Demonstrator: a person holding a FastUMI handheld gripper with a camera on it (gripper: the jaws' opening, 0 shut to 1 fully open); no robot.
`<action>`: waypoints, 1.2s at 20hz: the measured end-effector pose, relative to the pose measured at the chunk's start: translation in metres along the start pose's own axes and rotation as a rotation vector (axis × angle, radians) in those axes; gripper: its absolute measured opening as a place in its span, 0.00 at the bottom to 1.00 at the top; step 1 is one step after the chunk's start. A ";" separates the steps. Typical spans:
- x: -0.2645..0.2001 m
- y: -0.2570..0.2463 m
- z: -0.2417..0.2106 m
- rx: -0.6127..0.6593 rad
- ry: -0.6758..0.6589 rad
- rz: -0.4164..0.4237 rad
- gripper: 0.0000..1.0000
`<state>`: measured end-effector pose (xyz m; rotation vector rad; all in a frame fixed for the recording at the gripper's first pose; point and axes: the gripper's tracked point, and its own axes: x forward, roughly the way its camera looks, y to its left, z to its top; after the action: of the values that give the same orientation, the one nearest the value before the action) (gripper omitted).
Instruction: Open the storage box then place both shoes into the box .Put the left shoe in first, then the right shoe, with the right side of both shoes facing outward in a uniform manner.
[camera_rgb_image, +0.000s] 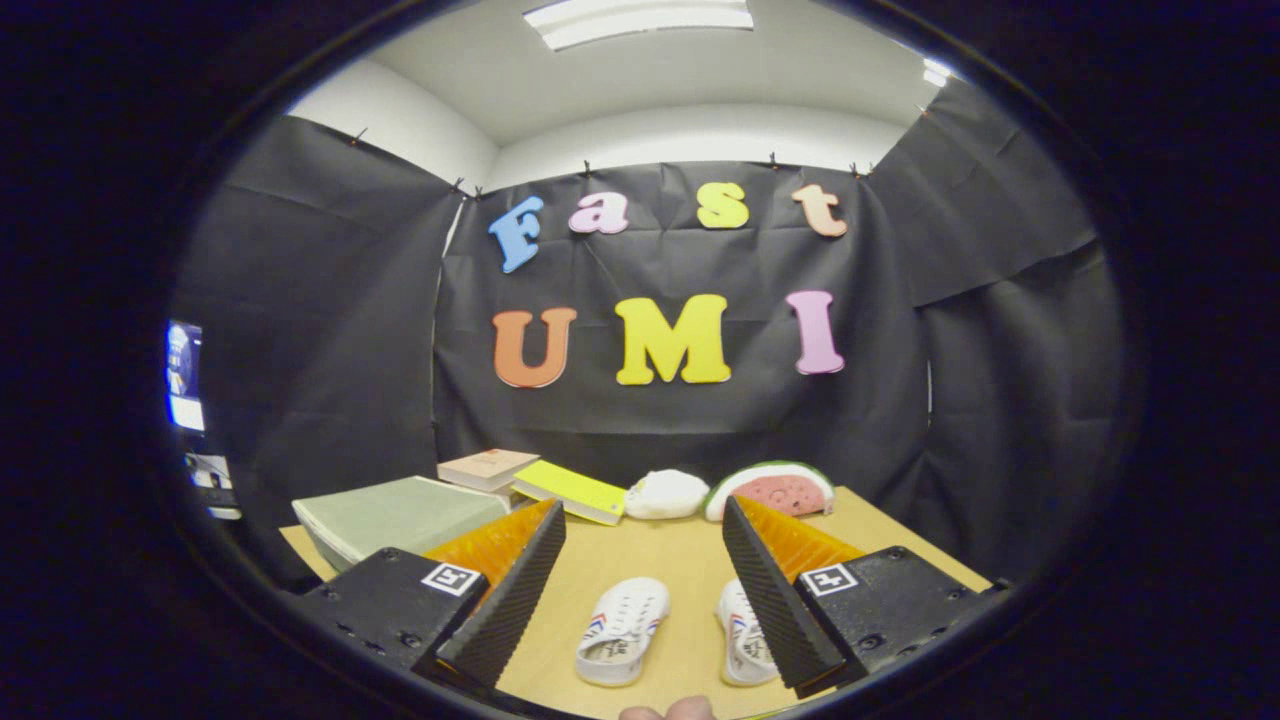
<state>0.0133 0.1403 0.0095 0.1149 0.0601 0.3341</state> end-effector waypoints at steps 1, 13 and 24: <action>0.008 0.018 -0.007 0.008 0.019 0.050 1.00; 0.064 0.155 -0.081 0.404 0.374 0.588 1.00; 0.089 0.187 -0.105 0.788 0.653 0.729 0.99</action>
<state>0.0288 0.3559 -0.0754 0.8176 0.8135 1.0571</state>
